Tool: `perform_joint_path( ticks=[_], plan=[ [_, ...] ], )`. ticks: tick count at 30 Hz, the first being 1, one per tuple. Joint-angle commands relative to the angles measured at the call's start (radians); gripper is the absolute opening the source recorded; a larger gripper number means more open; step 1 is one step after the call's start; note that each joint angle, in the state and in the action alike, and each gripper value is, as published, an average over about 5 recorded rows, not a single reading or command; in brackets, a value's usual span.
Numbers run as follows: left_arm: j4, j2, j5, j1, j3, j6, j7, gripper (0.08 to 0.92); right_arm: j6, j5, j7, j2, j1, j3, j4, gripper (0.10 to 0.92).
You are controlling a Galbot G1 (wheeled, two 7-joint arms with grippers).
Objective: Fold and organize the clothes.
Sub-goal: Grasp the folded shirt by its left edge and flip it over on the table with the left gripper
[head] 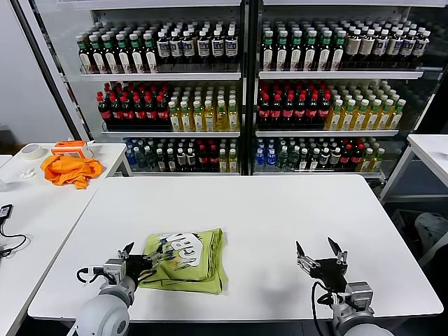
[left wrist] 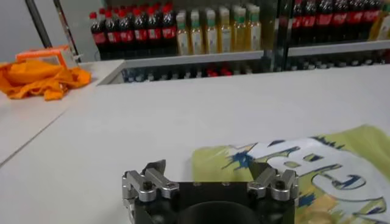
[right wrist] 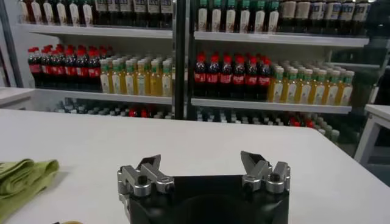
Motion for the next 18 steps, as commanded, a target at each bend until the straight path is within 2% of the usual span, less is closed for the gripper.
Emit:
perform_joint_path(
  ticks=[1,4,18],
  plan=[
    [0.058,-0.013,-0.051,0.014,-0.009,-0.043,0.035,0.822,0.002,-0.003,-0.001,0.0,-0.005,-0.001,0.0,0.823],
    [0.07,-0.019,-0.088,0.016,-0.006,-0.083,0.064,0.785,0.004,-0.003,-0.001,-0.002,-0.005,0.002,-0.002,0.823],
    [0.075,-0.041,-0.091,0.034,0.008,-0.118,0.104,0.386,0.006,-0.002,-0.001,-0.003,-0.003,0.003,0.002,0.823]
  ],
)
